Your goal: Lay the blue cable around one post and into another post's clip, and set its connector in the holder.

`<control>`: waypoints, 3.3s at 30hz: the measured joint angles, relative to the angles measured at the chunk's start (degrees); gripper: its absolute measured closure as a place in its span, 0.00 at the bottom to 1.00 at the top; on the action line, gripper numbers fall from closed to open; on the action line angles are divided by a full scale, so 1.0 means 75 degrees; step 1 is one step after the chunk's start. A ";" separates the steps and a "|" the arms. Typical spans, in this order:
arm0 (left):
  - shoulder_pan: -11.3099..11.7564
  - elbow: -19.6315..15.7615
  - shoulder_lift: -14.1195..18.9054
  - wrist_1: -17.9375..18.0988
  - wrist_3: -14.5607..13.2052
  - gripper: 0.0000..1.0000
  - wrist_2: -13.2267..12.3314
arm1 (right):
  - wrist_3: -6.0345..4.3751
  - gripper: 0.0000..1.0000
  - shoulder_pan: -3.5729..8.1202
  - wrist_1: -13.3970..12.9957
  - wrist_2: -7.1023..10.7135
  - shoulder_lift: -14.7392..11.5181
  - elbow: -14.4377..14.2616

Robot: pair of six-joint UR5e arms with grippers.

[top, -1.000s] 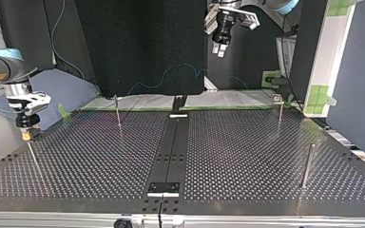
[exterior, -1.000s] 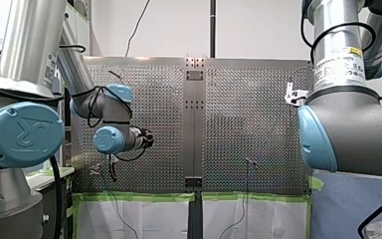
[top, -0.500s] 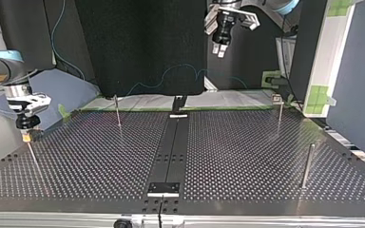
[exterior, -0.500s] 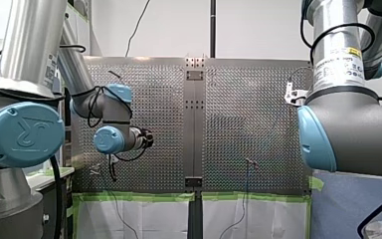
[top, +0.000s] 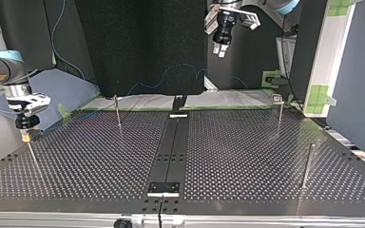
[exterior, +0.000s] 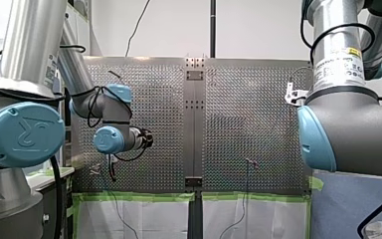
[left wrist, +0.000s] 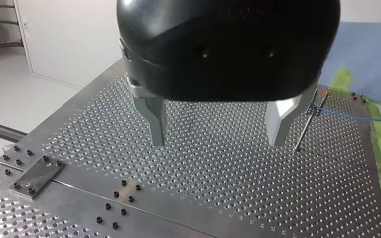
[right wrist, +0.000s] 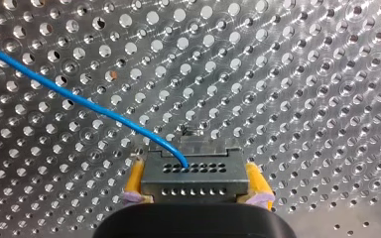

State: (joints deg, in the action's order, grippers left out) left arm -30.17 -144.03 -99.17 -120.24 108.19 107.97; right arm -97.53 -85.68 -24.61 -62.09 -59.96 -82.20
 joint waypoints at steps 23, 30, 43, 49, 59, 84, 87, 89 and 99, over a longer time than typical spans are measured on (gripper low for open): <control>0.0033 -0.0005 0.0000 0.0000 0.0000 0.00 0.0000 | -0.0019 0.06 -0.0021 0.0022 0.0364 0.0025 0.0001; 0.0053 -0.0010 0.0000 0.0000 0.0000 0.00 0.0000 | -0.0017 0.02 -0.0014 0.0022 0.0286 0.0015 0.0004; 0.0077 -0.0035 0.0000 0.0000 0.0000 0.00 0.0000 | -0.0007 0.02 -0.0029 0.0017 0.0143 0.0018 0.0006; 0.0091 -0.0066 0.0000 0.0002 -0.0018 0.00 0.0000 | -0.0005 0.02 -0.0018 0.0021 -0.0088 0.0018 0.0006; 0.0113 -0.0101 0.0000 0.0006 -0.0044 0.00 0.0000 | -0.0106 0.02 0.0011 0.0011 -0.0476 0.0018 0.0003; 0.0117 -0.0106 0.0000 0.0000 -0.0047 0.00 0.0000 | -0.0234 0.02 0.0166 0.0885 -0.2182 0.0017 -0.0035; 0.0117 -0.0106 0.0000 0.0000 -0.0047 0.00 0.0000 | -0.0219 0.02 0.0176 0.0931 -0.2395 0.0017 -0.0143; 0.0117 -0.0106 0.0000 0.0001 -0.0047 0.00 -0.0004 | -0.0218 0.02 0.0172 0.0880 -0.2523 0.0016 -0.0249; 0.0116 -0.0108 0.0000 0.0009 -0.0034 0.00 -0.0029 | -0.0183 0.02 0.0016 0.0584 -0.3043 0.0017 -0.0722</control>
State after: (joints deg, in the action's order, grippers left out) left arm -29.30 -144.83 -99.17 -120.18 107.94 107.75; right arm -98.90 -85.56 -20.22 -84.91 -59.83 -87.61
